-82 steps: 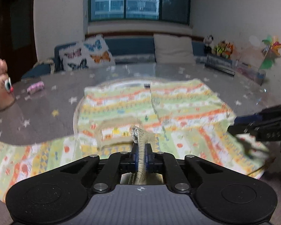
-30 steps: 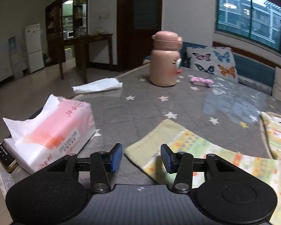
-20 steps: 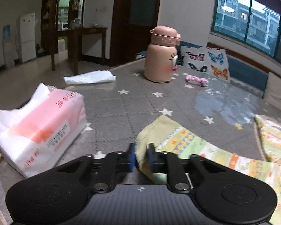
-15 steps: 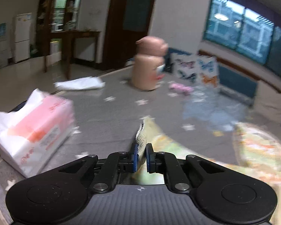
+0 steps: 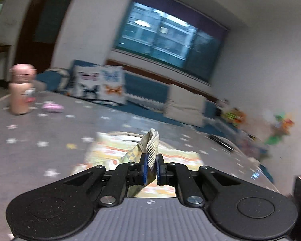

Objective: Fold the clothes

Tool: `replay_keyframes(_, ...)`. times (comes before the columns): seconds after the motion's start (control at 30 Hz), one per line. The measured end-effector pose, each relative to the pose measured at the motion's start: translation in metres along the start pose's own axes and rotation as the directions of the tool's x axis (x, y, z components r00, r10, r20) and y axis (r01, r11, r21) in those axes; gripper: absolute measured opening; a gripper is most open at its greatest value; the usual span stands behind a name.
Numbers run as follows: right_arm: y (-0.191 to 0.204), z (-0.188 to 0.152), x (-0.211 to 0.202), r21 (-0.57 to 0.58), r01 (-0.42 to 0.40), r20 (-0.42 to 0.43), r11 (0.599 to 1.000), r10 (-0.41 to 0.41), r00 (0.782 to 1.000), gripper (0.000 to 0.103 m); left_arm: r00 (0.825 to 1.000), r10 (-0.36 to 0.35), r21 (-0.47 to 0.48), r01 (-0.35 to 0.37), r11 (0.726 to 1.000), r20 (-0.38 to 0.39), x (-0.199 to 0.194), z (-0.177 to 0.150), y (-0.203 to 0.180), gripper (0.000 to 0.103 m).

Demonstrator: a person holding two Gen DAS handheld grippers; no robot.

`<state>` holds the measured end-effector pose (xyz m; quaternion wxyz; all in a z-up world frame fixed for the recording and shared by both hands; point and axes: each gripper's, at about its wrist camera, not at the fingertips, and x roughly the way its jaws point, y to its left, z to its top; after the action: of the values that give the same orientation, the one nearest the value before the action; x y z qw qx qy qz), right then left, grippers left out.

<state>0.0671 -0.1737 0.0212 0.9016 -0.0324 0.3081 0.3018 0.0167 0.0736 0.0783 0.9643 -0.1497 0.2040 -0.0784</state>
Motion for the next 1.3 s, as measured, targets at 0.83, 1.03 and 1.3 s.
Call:
replay_keyframes(0.83, -0.028, -0.009, 0.017, 0.22, -0.046, -0.049, 0.974, 0.059, 0.997, 0.038, 0.992, 0.017, 0.29, 0.019, 0.957, -0.124, 0.007, -0.06, -0.018, 0.05)
replay_keyframes(1.03, -0.018, -0.011, 0.027, 0.215, -0.024, -0.102, 0.976, 0.047, 0.994, 0.038, 0.977, 0.172, 0.266, -0.134, 0.955, -0.125, -0.017, -0.071, 0.029, 0.055)
replay_keyframes(1.3, -0.006, -0.005, 0.031, 0.164, 0.006, -0.128, 0.986, 0.016, 0.992, 0.009, 0.957, 0.238, 0.232, -0.197, 0.953, -0.167, -0.026, -0.087, 0.057, 0.055)
